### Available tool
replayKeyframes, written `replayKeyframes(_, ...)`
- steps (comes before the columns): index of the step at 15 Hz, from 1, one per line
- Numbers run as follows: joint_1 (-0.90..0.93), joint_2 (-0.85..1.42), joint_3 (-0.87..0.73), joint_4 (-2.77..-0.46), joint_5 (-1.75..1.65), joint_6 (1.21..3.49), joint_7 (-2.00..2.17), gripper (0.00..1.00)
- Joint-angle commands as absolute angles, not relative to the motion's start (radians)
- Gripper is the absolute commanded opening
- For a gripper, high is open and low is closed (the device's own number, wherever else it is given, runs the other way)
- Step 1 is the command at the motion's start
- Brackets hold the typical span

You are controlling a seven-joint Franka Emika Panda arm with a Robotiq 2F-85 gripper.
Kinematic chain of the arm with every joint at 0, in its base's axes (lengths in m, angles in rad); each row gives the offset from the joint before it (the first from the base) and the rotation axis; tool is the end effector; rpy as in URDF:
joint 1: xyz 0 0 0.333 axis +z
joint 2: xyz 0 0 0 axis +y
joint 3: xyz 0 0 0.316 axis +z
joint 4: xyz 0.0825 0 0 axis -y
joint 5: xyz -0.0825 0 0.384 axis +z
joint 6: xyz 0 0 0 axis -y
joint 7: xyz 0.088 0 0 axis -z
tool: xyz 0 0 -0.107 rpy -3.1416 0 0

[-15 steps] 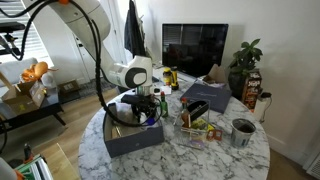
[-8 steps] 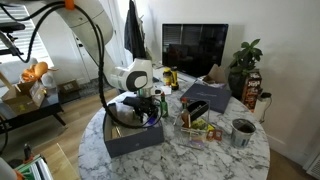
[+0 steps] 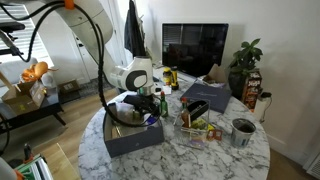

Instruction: Pick up the white medicine bottle and put it in the box, pick up the clear cup and put it on the table

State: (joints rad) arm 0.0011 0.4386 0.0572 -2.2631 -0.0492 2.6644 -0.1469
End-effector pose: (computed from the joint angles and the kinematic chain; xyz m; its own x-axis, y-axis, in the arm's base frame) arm 0.5300 0.0337 0.1619 0.9697 0.2419 -0.0352 0.2418 -0.9703 -0.0085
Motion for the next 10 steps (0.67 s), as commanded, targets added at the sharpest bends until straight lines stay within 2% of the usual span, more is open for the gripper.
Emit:
replayKeyframes(1, -0.02, 0.314, 0.105, -2.316, 0.003, 2.677, -0.18, 1.0)
replayKeyframes(6, -0.008, 0.115, 0.153, -2.344, 0.094, 2.636, -0.224, 1.0)
replayKeyframes(10, 0.027, 0.114, 0.145, -2.307, 0.131, 2.365, -0.207, 1.0)
